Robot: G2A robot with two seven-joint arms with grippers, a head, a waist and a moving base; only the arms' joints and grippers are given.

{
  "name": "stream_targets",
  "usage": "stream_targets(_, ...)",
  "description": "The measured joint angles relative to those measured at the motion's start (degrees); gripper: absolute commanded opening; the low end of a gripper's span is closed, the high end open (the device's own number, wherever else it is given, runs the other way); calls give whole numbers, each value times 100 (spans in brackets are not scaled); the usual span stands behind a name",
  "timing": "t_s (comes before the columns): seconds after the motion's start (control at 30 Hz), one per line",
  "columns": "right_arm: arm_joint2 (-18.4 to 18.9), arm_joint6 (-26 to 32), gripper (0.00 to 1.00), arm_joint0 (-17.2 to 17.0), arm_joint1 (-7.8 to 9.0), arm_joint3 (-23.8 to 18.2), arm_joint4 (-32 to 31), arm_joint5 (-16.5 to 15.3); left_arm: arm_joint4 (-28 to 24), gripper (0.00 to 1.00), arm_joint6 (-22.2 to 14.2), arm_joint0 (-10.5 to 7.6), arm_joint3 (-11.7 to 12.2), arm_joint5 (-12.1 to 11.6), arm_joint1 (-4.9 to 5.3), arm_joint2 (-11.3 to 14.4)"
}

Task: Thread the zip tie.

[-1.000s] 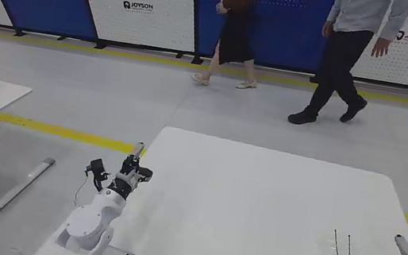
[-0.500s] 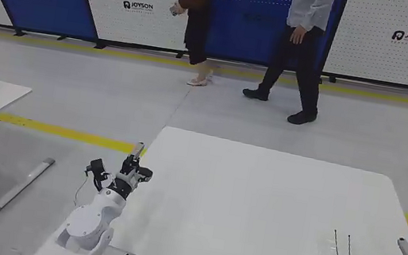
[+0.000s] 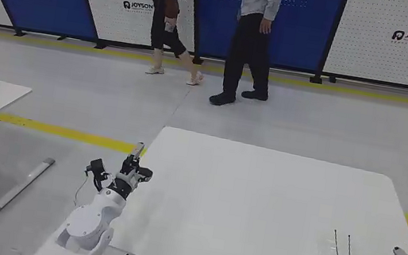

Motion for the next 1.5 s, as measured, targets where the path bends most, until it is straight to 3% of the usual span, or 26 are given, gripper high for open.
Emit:
stream_targets(0.47, -63, -17, 100, 17, 9, -11, -90, -38, 0, 100, 0, 0, 0, 0, 0, 0)
stream_targets(0.8, -546, 9, 100, 478, 70, 269, -591, 0, 0, 100, 0, 0, 0, 0, 0, 0)
stream_targets(1.07, -562, 14, 100, 494, 72, 279, -609, 1, 0, 100, 0, 0, 0, 0, 0, 0)
stream_targets(1.37, -780, -287, 100, 466, 69, 329, -639, -308, 0, 100, 0, 0, 0, 0, 0, 0)
stream_targets(1.4, -797, -308, 95, 469, 71, 338, -648, -325, 0, 100, 0, 0, 0, 0, 0, 0)
stream_targets(1.47, -836, -350, 48, 486, 76, 365, -668, -335, 0, 100, 0, 0, 0, 0, 0, 0)
stream_targets(1.5, -850, -360, 47, 494, 79, 379, -676, -335, 0, 100, 0, 0, 0, 0, 0, 0)
